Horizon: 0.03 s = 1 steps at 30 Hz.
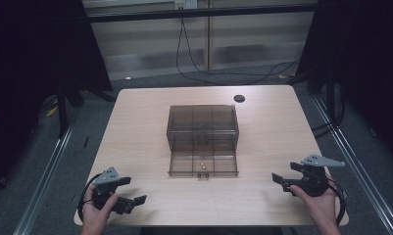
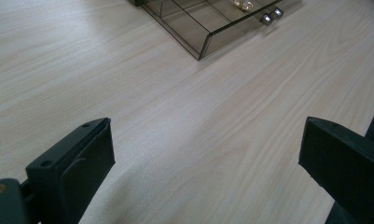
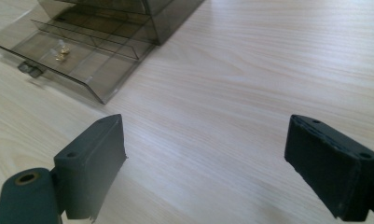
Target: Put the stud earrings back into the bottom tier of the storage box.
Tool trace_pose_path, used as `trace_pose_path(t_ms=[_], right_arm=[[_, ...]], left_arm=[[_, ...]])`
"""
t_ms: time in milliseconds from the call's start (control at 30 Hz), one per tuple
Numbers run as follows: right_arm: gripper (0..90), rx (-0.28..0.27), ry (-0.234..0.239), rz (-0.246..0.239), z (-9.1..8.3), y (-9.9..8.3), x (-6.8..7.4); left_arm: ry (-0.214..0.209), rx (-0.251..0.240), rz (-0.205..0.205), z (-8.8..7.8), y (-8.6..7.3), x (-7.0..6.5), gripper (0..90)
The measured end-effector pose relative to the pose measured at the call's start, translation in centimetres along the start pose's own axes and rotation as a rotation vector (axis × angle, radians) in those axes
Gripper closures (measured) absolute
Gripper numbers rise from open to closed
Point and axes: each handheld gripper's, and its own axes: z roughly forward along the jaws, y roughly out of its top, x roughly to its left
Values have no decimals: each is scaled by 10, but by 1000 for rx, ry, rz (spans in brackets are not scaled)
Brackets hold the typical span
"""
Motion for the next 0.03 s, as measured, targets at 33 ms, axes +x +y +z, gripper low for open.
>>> trace_pose_path(t_ms=[33], right_arm=[[118,-1,-6,3,-1,-1,-2]], left_arm=[[-2,-1,-2,0,0,0,32]])
